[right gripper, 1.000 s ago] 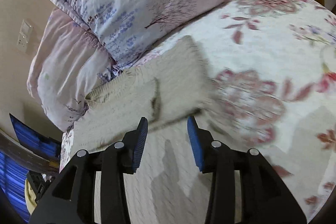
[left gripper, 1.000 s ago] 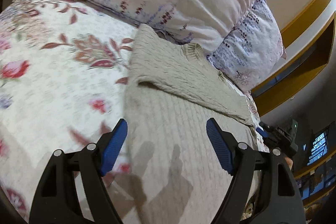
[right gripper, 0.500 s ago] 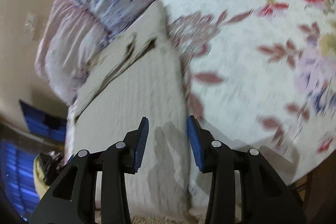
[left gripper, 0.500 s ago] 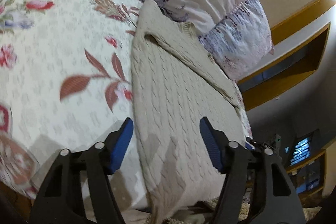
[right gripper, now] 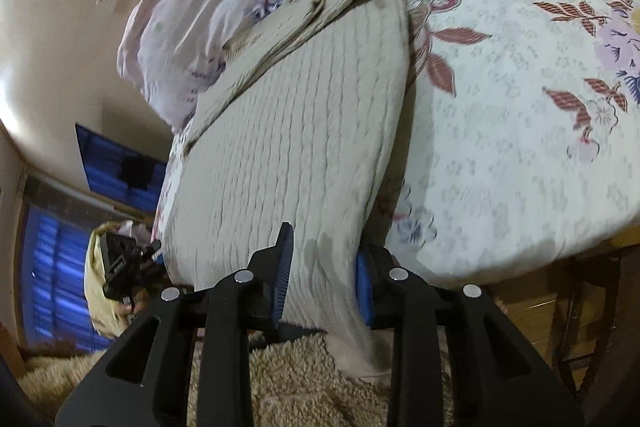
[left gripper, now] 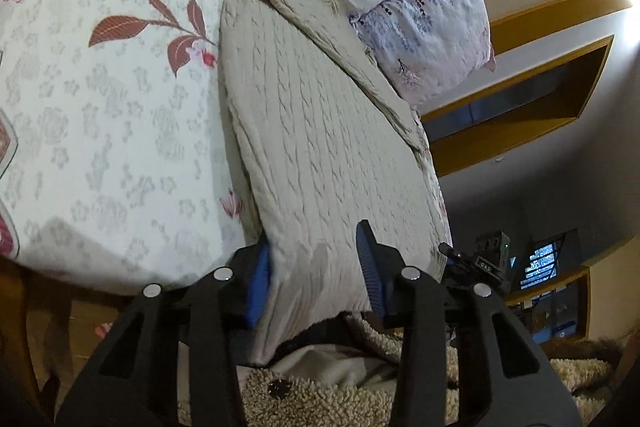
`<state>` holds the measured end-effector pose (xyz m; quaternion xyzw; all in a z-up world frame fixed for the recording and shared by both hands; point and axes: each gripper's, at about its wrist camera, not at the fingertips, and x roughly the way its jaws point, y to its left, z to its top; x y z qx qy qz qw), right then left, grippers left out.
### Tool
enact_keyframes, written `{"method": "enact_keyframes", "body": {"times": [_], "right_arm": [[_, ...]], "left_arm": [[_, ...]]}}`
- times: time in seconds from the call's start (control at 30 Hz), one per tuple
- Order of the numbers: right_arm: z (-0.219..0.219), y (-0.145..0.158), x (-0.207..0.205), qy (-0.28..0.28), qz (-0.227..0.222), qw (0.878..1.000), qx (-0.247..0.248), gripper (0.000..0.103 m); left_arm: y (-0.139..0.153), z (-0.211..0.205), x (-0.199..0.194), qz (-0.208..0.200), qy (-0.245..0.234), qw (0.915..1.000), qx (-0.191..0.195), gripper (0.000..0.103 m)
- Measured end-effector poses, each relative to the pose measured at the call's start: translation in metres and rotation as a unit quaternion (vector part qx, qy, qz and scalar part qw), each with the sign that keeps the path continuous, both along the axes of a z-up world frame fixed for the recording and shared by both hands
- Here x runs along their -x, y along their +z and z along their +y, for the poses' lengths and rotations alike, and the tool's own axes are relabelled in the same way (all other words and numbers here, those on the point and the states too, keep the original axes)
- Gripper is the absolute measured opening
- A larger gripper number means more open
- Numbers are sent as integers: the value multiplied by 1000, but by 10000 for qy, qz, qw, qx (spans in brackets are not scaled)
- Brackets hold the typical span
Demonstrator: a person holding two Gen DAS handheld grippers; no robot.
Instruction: Fold small clothes
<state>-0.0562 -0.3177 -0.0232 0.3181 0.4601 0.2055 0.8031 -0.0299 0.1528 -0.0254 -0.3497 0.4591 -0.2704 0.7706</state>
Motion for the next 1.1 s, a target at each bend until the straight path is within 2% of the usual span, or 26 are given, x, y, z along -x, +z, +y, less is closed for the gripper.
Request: {"method": "enact_keyframes", "body": {"times": [0.13, 0.17, 0.23, 0.27, 0.3, 0.4, 0.53, 0.73, 0.97, 1.1], "right_arm": [[12, 1, 4, 290, 37, 9995, 152, 30], [17, 1, 3, 395, 29, 9990, 192, 28], [26, 3, 2, 530, -23, 9979, 362, 12], [28, 6, 0, 515, -102, 9978, 405, 10], [27, 7, 0, 487, -186, 9978, 406, 9], [28, 26, -3, 256, -750, 9955, 521, 9], [25, 53, -9, -196, -1413, 9854, 925, 8], [28, 76, -23, -595, -2200, 9605, 1596, 8], [31, 102, -53, -831, -2831, 9335, 2036, 8], [30, 111, -81, -931, -2937, 9284, 2078, 8]], "left_arm": [[4, -7, 3, -1, -293, 9994, -166, 39], [5, -10, 4, -13, -389, 9990, -234, 35], [6, -16, 4, -41, -531, 9978, -381, 20], [6, -18, 4, -55, -564, 9974, -438, 9], [7, -18, 3, -83, -567, 9973, -467, 7], [17, -17, 0, -285, -434, 9971, -552, 7], [37, -9, -8, -621, -93, 9949, -784, 6], [64, 3, -28, -1011, 456, 9873, -1133, 6], [101, 5, -79, -1426, 985, 9743, -1437, 6], [115, -1, -116, -1565, 1101, 9687, -1583, 6]]}}
